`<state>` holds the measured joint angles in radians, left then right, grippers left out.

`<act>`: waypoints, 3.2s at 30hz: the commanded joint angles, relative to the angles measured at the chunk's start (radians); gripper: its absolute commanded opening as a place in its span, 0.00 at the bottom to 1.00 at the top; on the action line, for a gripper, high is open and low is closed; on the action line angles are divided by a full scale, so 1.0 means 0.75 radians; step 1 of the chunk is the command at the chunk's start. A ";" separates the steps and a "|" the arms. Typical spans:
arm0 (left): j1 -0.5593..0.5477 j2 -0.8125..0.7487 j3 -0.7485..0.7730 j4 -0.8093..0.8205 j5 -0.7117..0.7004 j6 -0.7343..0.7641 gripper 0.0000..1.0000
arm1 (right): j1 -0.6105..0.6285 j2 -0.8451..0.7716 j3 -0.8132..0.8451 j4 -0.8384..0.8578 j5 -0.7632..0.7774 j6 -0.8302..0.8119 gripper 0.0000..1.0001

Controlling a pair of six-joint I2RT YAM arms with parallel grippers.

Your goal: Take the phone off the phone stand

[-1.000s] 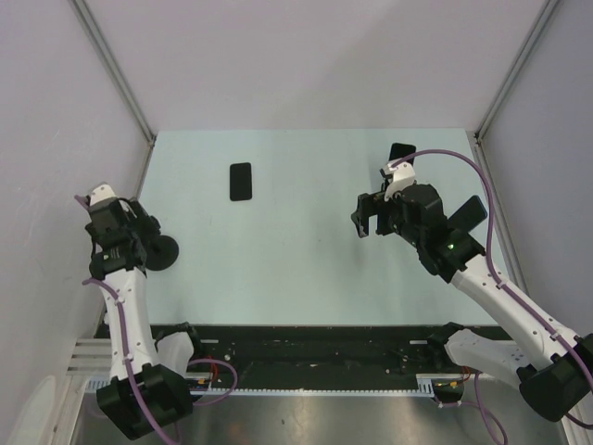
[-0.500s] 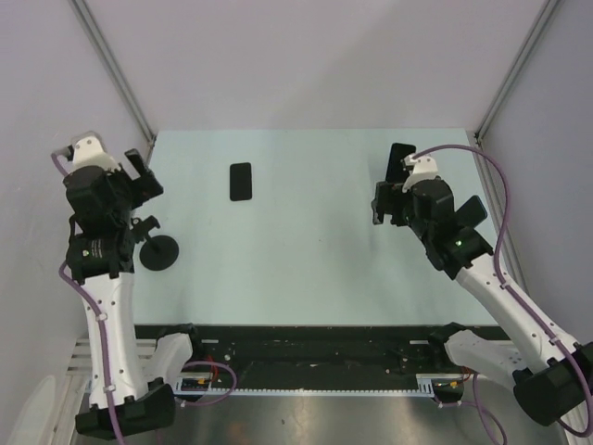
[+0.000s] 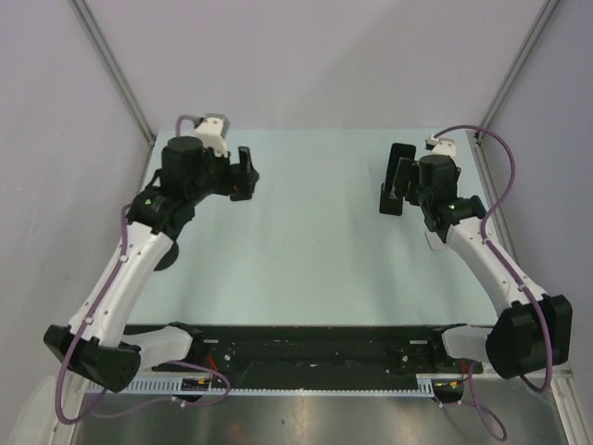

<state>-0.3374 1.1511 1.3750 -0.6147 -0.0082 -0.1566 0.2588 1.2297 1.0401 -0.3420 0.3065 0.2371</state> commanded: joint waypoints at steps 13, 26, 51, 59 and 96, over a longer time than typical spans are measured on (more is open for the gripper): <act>-0.272 0.249 -0.612 0.541 0.093 -0.057 1.00 | -0.134 0.469 0.176 0.625 -0.118 -0.042 1.00; -0.276 0.316 -0.629 0.564 0.113 -0.084 1.00 | -0.112 0.710 0.358 0.626 0.002 -0.107 1.00; -0.313 0.316 -0.635 0.564 0.162 -0.104 1.00 | -0.100 0.743 0.364 0.575 -0.049 -0.142 0.59; -0.325 0.288 -0.635 0.570 0.177 -0.108 1.00 | -0.075 0.604 0.362 0.560 -0.057 -0.146 0.27; -0.507 0.261 -0.676 1.319 0.375 -0.440 0.90 | 0.371 -0.040 0.055 0.303 -0.282 0.563 0.00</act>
<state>-0.6846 1.3075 0.8196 0.3080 0.3092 -0.4732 0.5117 1.2625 1.0985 -0.1970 0.1165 0.5743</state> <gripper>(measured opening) 0.933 0.748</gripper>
